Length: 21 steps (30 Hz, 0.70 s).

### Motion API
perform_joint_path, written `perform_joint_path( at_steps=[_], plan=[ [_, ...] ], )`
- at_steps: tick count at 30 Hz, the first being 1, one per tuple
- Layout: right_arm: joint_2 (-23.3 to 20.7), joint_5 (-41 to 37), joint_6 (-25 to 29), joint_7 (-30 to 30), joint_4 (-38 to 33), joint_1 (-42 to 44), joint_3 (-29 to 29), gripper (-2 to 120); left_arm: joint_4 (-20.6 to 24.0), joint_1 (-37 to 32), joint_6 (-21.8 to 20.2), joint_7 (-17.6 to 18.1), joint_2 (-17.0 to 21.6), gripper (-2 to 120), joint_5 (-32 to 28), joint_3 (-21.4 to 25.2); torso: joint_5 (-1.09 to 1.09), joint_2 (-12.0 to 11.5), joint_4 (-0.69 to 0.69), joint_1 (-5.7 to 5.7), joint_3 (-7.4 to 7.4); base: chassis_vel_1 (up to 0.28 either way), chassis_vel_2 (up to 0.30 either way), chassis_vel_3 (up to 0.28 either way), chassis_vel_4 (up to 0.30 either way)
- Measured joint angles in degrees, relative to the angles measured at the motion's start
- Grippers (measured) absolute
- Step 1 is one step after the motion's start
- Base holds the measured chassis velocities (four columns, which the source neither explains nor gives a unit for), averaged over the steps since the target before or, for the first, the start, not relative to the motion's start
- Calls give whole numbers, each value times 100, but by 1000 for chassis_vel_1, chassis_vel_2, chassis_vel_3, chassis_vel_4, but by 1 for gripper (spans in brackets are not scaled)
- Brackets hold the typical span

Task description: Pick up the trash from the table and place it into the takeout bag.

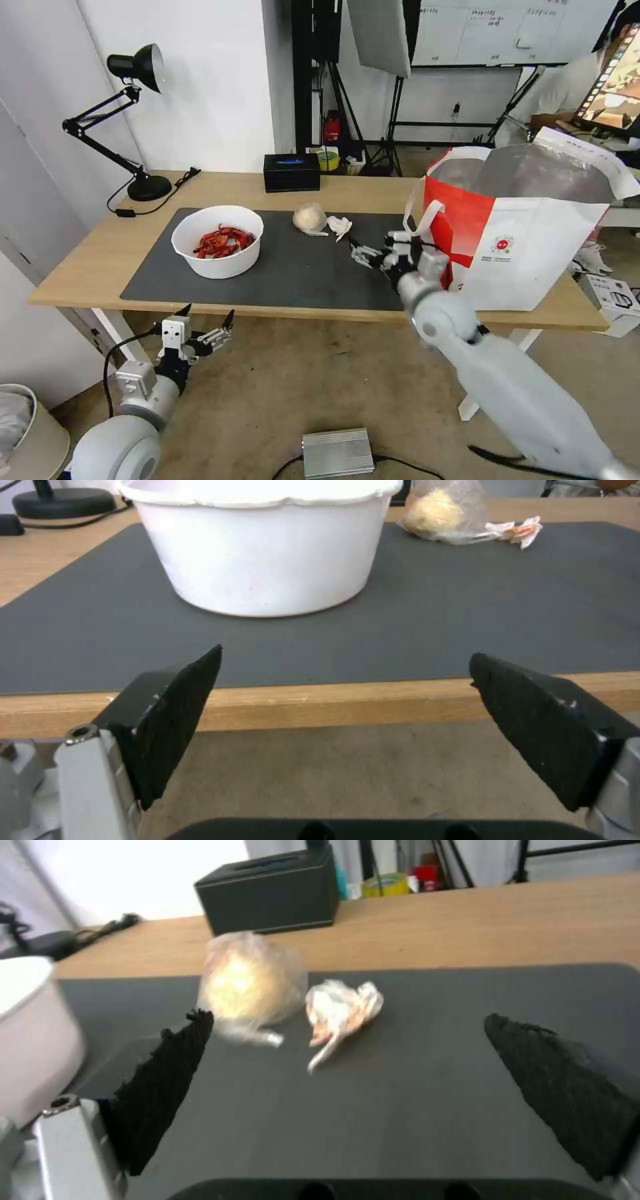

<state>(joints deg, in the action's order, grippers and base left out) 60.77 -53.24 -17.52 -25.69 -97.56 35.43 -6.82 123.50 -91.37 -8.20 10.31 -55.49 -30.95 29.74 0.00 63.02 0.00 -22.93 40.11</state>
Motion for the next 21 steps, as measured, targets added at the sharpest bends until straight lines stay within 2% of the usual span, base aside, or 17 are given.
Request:
perform_joint_path(
  at_steps=[7, 10, 13, 21],
  plan=[
    [644, -278, -480, -701, 921, -893, -367, 100, 13, 12, 13, 1, -63, 100, 2, -15, -2, 0, 1, 0, 0, 0, 0, 0, 0],
    [761, -297, -537, -793, 1099, -984, -394, 100, 10, 12, 17, 1, -73, 100, 3, -18, -1, 0, 1, 0, 0, 0, 0, 0, 0],
    [1075, -336, -665, -948, 1570, -1205, -408, 100, -4, 10, 41, 2, -86, 100, 3, -13, -1, 0, 0, 1, 0, 0, 0, 0, 0],
    [1360, -298, -748, -1095, 2055, -1427, -465, 100, 38, -53, 60, 2, -84, 100, 3, 34, -1, 0, 0, 1, 0, 0, 0, 0, 0]
  ],
)
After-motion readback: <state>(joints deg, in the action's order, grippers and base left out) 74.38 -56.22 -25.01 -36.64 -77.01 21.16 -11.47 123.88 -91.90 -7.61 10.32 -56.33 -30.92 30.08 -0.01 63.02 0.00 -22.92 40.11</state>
